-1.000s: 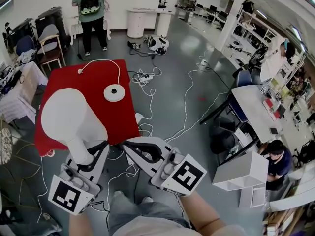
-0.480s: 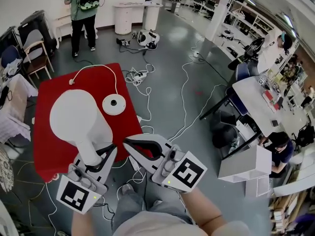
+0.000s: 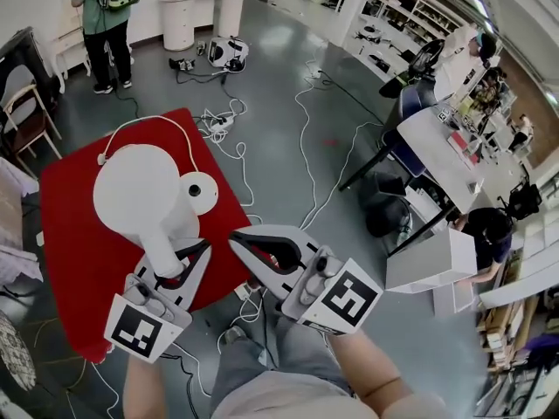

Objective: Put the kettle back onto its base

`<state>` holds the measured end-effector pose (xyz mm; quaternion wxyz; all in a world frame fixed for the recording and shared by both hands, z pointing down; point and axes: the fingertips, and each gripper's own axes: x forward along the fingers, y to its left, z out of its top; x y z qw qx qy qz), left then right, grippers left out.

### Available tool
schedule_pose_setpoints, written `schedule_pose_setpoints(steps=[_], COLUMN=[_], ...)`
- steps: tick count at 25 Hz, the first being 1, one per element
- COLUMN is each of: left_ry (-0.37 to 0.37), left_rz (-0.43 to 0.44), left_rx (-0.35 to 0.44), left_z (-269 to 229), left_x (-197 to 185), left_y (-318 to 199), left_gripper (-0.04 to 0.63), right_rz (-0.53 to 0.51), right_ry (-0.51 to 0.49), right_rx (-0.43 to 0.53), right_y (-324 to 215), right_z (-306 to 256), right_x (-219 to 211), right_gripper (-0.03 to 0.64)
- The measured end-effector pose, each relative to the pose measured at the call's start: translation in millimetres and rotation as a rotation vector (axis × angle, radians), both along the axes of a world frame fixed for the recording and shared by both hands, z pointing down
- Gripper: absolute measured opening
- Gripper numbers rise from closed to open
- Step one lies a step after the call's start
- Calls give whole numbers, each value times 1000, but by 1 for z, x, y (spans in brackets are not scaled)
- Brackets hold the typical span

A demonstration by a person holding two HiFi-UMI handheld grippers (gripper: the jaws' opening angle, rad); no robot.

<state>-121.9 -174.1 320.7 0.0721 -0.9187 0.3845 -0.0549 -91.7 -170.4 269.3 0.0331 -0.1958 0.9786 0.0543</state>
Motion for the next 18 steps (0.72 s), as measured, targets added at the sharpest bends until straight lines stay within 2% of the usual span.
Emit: schedule_pose_setpoints(steps=[10, 15, 18], left_ry=[30, 7, 21], left_rz=[58, 80, 87], left_rx=[14, -9, -27], left_z=[41, 64, 76], left_x=[-5, -3, 0], left_y=[-78, -110, -124], left_gripper=[8, 8, 8], right_rz=[59, 96, 109], right_ry=[23, 4, 20], right_rx=[-26, -33, -56], right_y=[-48, -72, -80], right_z=[22, 31, 46], right_x=[-8, -5, -1], right_gripper=[8, 7, 7])
